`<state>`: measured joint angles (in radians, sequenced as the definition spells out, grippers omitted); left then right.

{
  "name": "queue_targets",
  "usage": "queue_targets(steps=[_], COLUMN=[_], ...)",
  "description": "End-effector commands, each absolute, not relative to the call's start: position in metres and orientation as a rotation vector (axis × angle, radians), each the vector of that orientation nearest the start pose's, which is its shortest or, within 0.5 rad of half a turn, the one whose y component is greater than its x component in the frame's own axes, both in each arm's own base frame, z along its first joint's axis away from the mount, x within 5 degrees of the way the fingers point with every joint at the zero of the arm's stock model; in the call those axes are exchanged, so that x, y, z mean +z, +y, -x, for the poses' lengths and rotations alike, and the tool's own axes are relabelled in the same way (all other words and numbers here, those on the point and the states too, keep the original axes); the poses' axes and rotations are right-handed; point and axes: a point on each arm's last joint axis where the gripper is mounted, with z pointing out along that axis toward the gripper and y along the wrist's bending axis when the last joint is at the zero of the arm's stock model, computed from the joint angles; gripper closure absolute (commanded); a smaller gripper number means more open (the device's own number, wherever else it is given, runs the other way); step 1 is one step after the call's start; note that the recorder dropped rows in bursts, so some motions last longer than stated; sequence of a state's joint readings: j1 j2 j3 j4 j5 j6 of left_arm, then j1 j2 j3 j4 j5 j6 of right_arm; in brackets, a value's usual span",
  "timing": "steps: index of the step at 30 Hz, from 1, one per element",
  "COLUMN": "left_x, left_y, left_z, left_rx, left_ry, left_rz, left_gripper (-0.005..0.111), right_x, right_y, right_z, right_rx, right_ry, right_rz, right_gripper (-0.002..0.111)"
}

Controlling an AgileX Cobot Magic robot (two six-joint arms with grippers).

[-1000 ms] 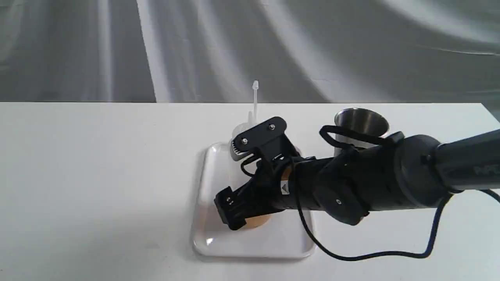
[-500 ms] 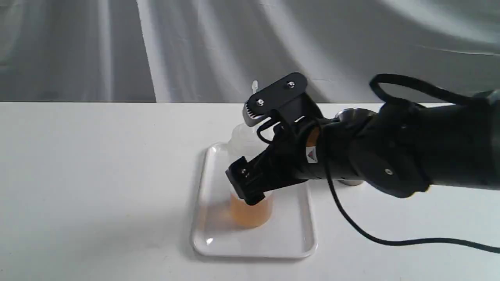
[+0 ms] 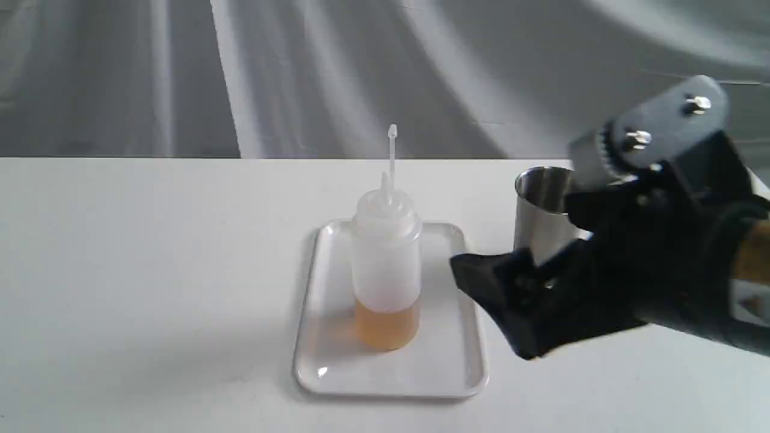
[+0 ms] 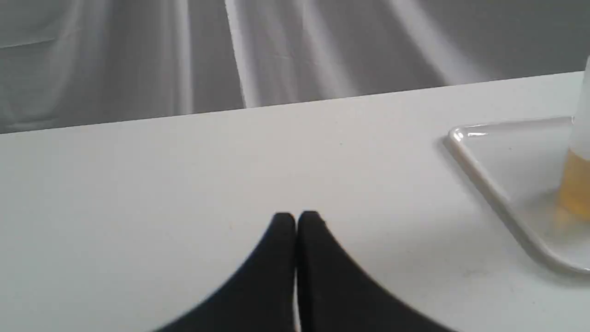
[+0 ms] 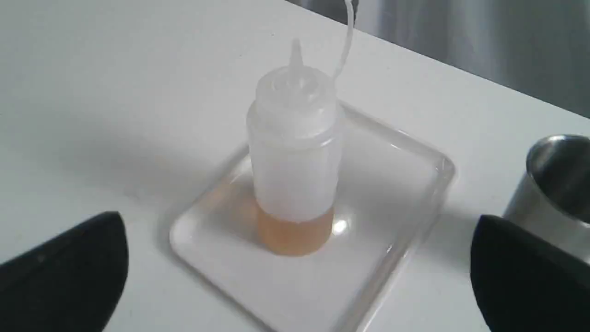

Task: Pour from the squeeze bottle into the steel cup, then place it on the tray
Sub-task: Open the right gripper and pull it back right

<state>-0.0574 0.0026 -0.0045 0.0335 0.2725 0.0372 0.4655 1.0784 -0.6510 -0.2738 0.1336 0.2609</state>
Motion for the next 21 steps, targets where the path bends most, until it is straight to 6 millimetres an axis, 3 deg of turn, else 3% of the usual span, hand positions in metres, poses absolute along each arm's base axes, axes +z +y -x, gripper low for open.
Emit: queue_targets(steps=[1,5,8,13,15,21], left_x=[0.189,0.189,0.189,0.189,0.189,0.189], left_y=[-0.003,-0.003,-0.003,-0.003,-0.003,-0.003], left_z=[-0.055,-0.055,-0.055,-0.055,-0.055,-0.055], left_rx=[0.008,0.008,0.01,0.01,0.01,0.008], left_ry=[1.746,1.746,1.746,1.746,1.746,1.746], left_rz=[-0.105,-0.105,-0.107,-0.107,-0.107,-0.105], left_gripper=[0.107,0.107,0.107,0.107,0.107,0.107], right_x=[0.281,0.276,0.276,0.284,0.287,0.291], right_y=[0.082,0.066,0.059,0.052,0.05,0.048], right_z=[-0.172,-0.142,-0.127,-0.11,-0.105,-0.101], right_rx=[0.271,0.314,0.336,0.411,0.44,0.457], right_ry=[2.015,1.974,1.927,1.849,1.825,1.799], right_rz=[0.395,0.332,0.311,0.246,0.223,0.209], right_gripper=[0.006,0.022,0.044,0.096,0.108,0.108])
